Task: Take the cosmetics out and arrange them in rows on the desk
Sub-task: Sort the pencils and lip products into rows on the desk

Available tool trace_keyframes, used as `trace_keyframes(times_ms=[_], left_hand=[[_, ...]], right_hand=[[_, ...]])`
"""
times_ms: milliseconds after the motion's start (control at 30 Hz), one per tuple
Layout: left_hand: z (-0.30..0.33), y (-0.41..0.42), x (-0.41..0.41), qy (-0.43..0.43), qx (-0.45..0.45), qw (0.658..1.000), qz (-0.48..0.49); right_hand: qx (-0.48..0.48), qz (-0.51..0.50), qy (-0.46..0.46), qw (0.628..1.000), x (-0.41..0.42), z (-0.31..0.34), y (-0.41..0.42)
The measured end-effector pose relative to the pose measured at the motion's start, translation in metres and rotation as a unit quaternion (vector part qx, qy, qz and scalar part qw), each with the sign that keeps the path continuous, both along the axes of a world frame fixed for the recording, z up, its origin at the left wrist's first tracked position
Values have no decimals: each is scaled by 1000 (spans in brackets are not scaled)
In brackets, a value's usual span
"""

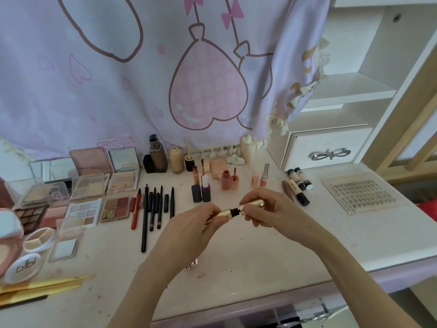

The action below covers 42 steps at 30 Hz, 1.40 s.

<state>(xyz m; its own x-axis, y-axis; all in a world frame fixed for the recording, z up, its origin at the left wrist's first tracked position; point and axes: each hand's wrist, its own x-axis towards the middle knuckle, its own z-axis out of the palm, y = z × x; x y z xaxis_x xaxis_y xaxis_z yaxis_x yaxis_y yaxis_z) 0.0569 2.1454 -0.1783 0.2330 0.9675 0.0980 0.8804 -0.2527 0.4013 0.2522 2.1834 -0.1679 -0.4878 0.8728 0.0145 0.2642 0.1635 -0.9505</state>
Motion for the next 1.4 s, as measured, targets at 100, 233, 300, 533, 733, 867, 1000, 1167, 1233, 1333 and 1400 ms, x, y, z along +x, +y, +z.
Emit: trace_keyframes(times_ms=[100,233,300,533,733,867,1000,1167,1233,1333,1400], left_hand=[[2,0,-1,-38,-39,999,-5],[5,-4,-5,-80,-71,994,-9],[5,-3,-9,-72,-75,995,-3],[5,0,-26,38,-29,999,5],[5,0,-22,65,-25,998,6],[9,2,-20,75,-22,997,2],[7,3,-21,41,-9,999,14],[5,2,-27,21,-12,1000,9],[5,3,-31,8,-13,1000,10],[4,6,-32,8,-9,1000,9],[4,7,-31,12,-4,1000,8]], right_hand=[[18,-14,-11,1000,-1,-2,0],[38,-9,-29,999,0,-4,2],[46,-9,-39,998,1,-4,5],[64,-14,-60,996,8,1,9],[56,-19,-43,997,11,4,10],[43,-41,-11,998,9,1,12],[24,-85,4,996,8,-8,17],[-2,-63,45,997,7,-9,12],[4,-45,47,998,9,-8,11],[-6,-57,60,997,8,-9,12],[-26,-76,75,994,6,-10,13]])
